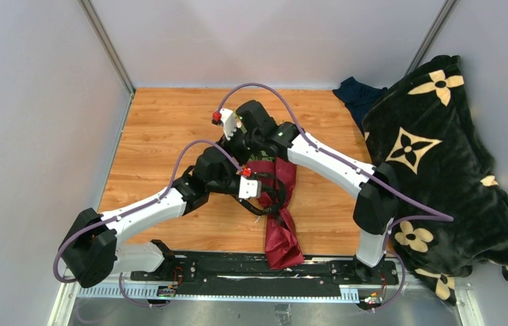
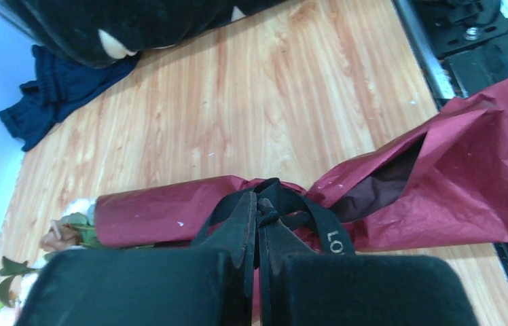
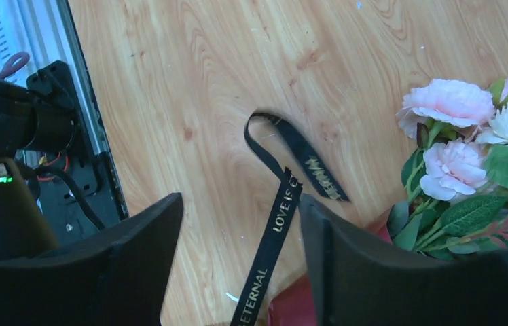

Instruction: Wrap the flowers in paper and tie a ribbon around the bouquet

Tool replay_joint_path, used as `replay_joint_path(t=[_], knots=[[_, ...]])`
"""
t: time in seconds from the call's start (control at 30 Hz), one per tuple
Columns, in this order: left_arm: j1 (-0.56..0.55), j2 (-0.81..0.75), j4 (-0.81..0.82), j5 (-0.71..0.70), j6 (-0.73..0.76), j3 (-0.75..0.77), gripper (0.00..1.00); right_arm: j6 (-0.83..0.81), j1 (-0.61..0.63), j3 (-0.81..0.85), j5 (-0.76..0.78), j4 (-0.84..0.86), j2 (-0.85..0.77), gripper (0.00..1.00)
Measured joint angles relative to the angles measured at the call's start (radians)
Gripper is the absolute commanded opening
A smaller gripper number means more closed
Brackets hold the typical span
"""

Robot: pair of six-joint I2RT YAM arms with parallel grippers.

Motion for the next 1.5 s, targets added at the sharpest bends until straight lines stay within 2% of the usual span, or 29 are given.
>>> replay_joint_path(t=[0.17,0.3,0.4,0.5,0.6,0.67,0.8,0.93,1.0,1.03,1.13,1.23,1.27,1.3,1.33,1.37,1.47,1.5], knots=[[-0.006,-0.014,-0.014,-0.010,-0.020,-0.024,0.00,-0.032,-0.039,-0.012,0.026,-0.082,-0.058,0.80],[-0.006,-0.017,-0.018,-0.031,-0.047,-0.030,0.00,-0.051,-0.144,-0.123,0.021,-0.074,-0.232,0.78],[-0.006,-0.020,-0.017,-0.055,-0.080,-0.031,0.00,-0.059,-0.293,-0.363,-0.065,0.053,-0.464,0.77],[-0.006,-0.021,-0.011,-0.072,-0.113,-0.033,0.00,-0.078,-0.372,-0.683,-0.156,0.311,-0.670,0.77],[-0.005,-0.021,0.002,-0.089,-0.144,-0.039,0.00,-0.123,-0.324,-1.034,-0.238,0.557,-0.807,0.78],[-0.004,-0.021,0.005,-0.098,-0.158,-0.039,0.00,-0.171,-0.269,-1.171,-0.236,0.628,-0.834,0.78],[-0.004,-0.021,0.010,-0.103,-0.172,-0.039,0.00,-0.266,-0.148,-1.264,-0.175,0.752,-0.841,0.76],[-0.004,-0.019,0.010,-0.103,-0.181,-0.039,0.00,-0.288,-0.128,-1.271,-0.128,0.907,-0.780,0.71],[-0.004,-0.016,0.010,-0.103,-0.185,-0.039,0.00,-0.286,-0.125,-1.271,-0.104,0.966,-0.729,0.66],[-0.004,-0.015,0.010,-0.104,-0.188,-0.039,0.00,-0.284,-0.121,-1.271,-0.091,0.986,-0.706,0.60],[-0.004,-0.010,0.010,-0.105,-0.196,-0.038,0.00,-0.267,-0.111,-1.270,-0.064,1.025,-0.653,0.30],[-0.004,-0.005,0.011,-0.105,-0.203,-0.035,0.00,-0.243,-0.106,-1.270,-0.042,1.054,-0.639,0.07],[-0.004,-0.004,0.011,-0.106,-0.204,-0.035,0.00,-0.231,-0.105,-1.270,-0.034,1.064,-0.641,0.01],[-0.003,-0.004,0.014,-0.106,-0.206,-0.035,0.00,-0.223,-0.105,-1.271,-0.029,1.067,-0.643,0.00],[-0.003,-0.003,0.017,-0.106,-0.208,-0.035,0.06,-0.215,-0.105,-1.270,-0.022,1.069,-0.645,0.00],[-0.003,-0.003,0.018,-0.108,-0.211,-0.034,0.23,-0.201,-0.105,-1.270,-0.013,1.065,-0.652,0.00],[-0.003,-0.001,0.006,-0.141,-0.222,-0.023,0.83,-0.177,-0.105,-1.270,0.015,1.043,-0.671,0.00],[-0.003,-0.001,-0.004,-0.157,-0.212,-0.015,0.91,-0.172,-0.105,-1.270,0.020,1.038,-0.673,0.00]])
